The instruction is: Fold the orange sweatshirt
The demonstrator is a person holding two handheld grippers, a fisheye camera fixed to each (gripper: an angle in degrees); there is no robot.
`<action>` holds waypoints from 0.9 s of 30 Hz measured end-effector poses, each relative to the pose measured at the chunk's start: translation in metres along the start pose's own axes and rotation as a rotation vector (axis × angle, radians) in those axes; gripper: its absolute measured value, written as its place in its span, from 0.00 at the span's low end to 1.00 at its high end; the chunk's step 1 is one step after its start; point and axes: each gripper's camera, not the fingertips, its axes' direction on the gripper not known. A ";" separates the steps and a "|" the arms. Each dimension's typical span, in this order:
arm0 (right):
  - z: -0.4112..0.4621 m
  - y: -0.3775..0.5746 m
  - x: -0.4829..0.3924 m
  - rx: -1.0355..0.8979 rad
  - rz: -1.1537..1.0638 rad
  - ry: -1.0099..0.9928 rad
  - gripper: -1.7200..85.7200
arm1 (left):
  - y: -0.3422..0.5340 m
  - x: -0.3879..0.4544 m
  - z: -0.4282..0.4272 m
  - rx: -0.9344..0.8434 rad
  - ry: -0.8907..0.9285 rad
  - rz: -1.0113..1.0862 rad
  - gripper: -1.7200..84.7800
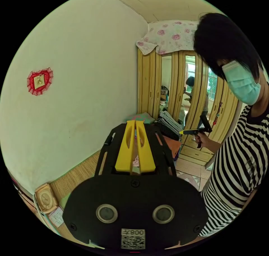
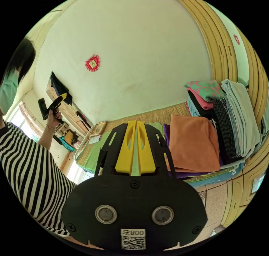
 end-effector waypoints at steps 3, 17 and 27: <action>0.042 0.000 -0.030 -0.050 -0.012 -0.002 0.02 | 0.028 -0.056 0.018 -0.021 0.028 -0.019 0.03; 0.221 0.046 -0.137 -0.181 0.080 -0.033 0.02 | 0.306 -0.265 0.205 -0.603 0.161 -0.256 0.05; 0.327 0.139 -0.152 -0.360 0.058 -0.113 0.02 | 0.518 -0.289 0.329 -0.949 0.136 -0.298 0.05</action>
